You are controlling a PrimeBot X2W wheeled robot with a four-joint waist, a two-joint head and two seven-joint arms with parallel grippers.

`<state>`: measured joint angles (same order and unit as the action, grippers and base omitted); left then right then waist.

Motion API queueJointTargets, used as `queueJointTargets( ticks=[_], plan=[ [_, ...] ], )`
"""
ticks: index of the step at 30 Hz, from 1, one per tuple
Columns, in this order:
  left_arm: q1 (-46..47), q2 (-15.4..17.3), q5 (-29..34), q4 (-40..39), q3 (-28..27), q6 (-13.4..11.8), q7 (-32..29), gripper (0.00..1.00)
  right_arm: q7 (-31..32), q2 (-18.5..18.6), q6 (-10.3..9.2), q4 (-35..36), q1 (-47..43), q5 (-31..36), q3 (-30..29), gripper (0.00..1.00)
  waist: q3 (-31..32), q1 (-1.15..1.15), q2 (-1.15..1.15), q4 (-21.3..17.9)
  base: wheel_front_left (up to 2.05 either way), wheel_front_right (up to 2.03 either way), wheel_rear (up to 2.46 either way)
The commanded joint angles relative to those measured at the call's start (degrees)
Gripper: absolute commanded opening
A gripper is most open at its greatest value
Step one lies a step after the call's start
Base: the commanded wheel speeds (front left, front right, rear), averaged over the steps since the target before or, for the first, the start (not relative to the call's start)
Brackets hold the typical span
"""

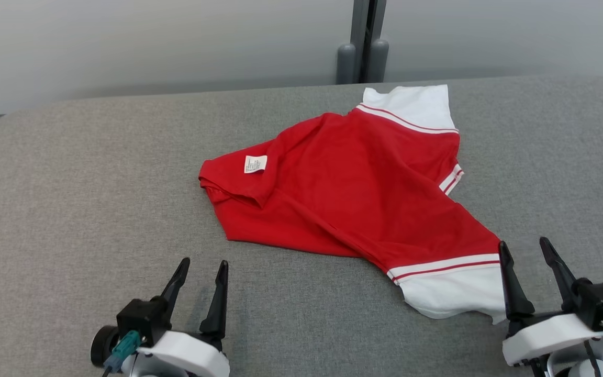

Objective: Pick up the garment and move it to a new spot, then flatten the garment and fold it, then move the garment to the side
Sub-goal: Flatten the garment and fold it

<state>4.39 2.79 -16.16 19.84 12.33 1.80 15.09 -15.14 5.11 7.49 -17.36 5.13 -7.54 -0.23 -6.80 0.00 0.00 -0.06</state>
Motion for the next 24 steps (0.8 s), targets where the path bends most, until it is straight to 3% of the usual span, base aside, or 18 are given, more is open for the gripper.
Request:
queueJointTargets(
  ticks=[1,13,24],
  plan=[
    [1.45,0.23,0.22,-0.05,0.26,0.42,0.08,1.00,0.03,-0.16,0.01,0.56,0.64,0.24,0.15,1.00,-1.60,0.00,0.00,-1.05,0.00,0.00,0.00],
    [12.70,0.24,-2.25,4.54,3.72,1.01,0.08,1.00,0.03,-1.55,0.01,4.28,5.07,-0.23,4.51,1.00,-8.87,0.00,0.00,-5.99,0.00,0.00,0.00],
    [19.81,0.24,-2.87,11.94,1.56,-2.05,0.08,1.00,0.03,-2.07,0.01,5.37,7.64,-1.47,6.96,1.00,-12.53,0.00,0.00,-9.07,0.00,0.00,0.00]
  ],
)
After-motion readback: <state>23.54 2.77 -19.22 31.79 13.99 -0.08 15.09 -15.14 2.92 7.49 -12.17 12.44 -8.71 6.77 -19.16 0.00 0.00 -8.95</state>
